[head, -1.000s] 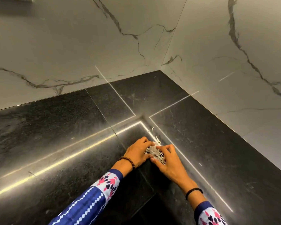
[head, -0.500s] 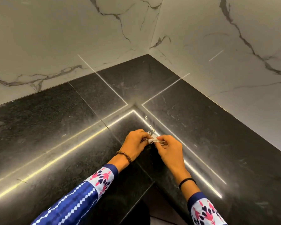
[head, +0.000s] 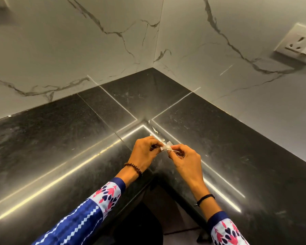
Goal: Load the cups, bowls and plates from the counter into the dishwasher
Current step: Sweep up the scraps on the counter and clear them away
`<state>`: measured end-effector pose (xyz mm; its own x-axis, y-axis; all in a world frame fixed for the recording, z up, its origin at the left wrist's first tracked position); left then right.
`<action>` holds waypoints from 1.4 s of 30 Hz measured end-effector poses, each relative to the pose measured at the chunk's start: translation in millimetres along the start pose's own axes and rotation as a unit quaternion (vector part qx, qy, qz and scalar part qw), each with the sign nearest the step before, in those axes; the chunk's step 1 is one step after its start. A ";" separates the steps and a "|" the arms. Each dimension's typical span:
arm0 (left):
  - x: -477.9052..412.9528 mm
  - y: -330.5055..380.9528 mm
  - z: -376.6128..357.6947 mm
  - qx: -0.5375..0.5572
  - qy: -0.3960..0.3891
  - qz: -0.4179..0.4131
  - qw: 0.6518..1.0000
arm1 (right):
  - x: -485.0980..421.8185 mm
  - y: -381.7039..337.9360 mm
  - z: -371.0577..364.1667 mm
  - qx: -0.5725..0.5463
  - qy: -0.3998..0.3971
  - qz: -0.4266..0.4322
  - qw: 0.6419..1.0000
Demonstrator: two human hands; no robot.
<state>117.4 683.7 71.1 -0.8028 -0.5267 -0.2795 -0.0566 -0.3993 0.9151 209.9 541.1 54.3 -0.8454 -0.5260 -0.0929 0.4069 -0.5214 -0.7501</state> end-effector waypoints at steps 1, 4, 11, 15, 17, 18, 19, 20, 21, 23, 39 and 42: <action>11.0 5.5 -2.7 -0.001 0.001 0.001 1.000 | 11.3 2.4 3.9 -0.005 -0.003 -0.004 1.000; 44.5 17.2 -11.1 -0.009 0.002 0.005 1.000 | 45.8 8.2 13.5 -0.023 -0.008 -0.004 1.000; 126.0 18.8 -20.7 -0.040 0.021 0.014 0.999 | 123.1 29.5 8.3 -0.048 -0.045 -0.010 0.998; 173.2 7.9 -25.9 -0.025 0.028 0.045 0.998 | 163.3 45.8 -3.3 -0.033 -0.054 -0.003 0.998; 194.9 -5.4 -31.2 -0.024 0.020 0.060 0.998 | 182.7 59.8 -15.8 -0.027 -0.069 -0.010 0.997; 202.1 -9.7 -32.6 -0.023 0.017 0.067 0.997 | 188.5 64.1 -18.8 -0.024 -0.075 -0.011 0.997; 210.8 -18.1 -34.7 -0.024 0.014 0.077 0.997 | 195.7 71.6 -24.3 -0.019 -0.081 -0.017 0.996; 217.2 -27.7 -37.4 -0.022 0.013 0.089 0.996 | 200.3 79.7 -30.6 -0.016 -0.088 -0.024 0.996; 223.5 -39.0 -41.3 -0.020 0.009 0.103 0.994 | 204.9 88.4 -37.4 -0.013 -0.094 -0.032 0.995; 236.6 -61.2 -48.5 -0.021 0.001 0.135 0.991 | 213.3 105.9 -51.7 -0.009 -0.112 -0.052 0.992; 318.2 -289.3 -116.6 -0.039 -0.081 0.310 0.946 | 252.5 281.9 -214.3 0.101 -0.221 -0.182 0.953; 332.3 -332.5 -135.6 -0.029 -0.098 0.389 0.915 | 254.5 310.0 -243.0 0.124 -0.262 -0.211 0.934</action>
<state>-50.1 539.7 -365.5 -0.6783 -0.5253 0.5138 0.6048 -0.0019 0.7964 36.7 408.8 -361.0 -0.6896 -0.4610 0.5585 0.1979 -0.8618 -0.4670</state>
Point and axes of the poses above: each hand's wrist, its own x-axis away from the middle knuckle, its own z-axis out of the back of the hand, y = z × x, the point moved 8 cm from there along -x, towards the middle knuckle, and after that the axes turned 11 degrees about x, right-handed, at the moved point
